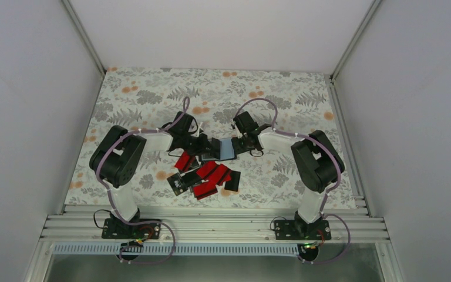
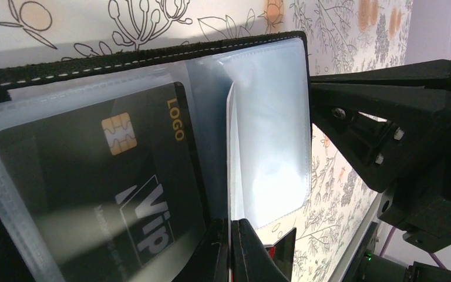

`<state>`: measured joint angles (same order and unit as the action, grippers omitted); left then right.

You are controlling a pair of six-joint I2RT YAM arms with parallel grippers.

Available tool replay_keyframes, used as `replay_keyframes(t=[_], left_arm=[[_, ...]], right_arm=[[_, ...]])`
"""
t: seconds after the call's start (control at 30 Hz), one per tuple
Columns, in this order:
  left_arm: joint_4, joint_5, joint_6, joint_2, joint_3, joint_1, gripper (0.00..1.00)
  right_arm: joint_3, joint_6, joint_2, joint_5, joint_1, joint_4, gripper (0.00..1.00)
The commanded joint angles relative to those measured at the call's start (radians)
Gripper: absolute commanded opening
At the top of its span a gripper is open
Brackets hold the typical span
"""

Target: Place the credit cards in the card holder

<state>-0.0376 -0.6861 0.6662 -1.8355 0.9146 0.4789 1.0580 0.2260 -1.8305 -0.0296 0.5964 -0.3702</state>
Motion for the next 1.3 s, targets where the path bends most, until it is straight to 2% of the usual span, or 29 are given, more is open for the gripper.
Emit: replay_keyframes(t=[0.0,0.83,1.27], left_arm=[[0.034,-0.012,0.004,-0.021,0.014,-0.003,0.03],[0.185,-0.064,0.11,-0.01,-0.068,0.001,0.02],[0.205,-0.075,0.124,-0.02,-0.074,0.016,0.02]], right_arm=[[-0.037,-0.001,-0.003,0.013,0.005,-0.023,0.04],[-0.099,0.044,0.034,0.028,0.006,-0.019,0.04],[-0.119,0.055,0.03,0.036,0.011,-0.002,0.04]])
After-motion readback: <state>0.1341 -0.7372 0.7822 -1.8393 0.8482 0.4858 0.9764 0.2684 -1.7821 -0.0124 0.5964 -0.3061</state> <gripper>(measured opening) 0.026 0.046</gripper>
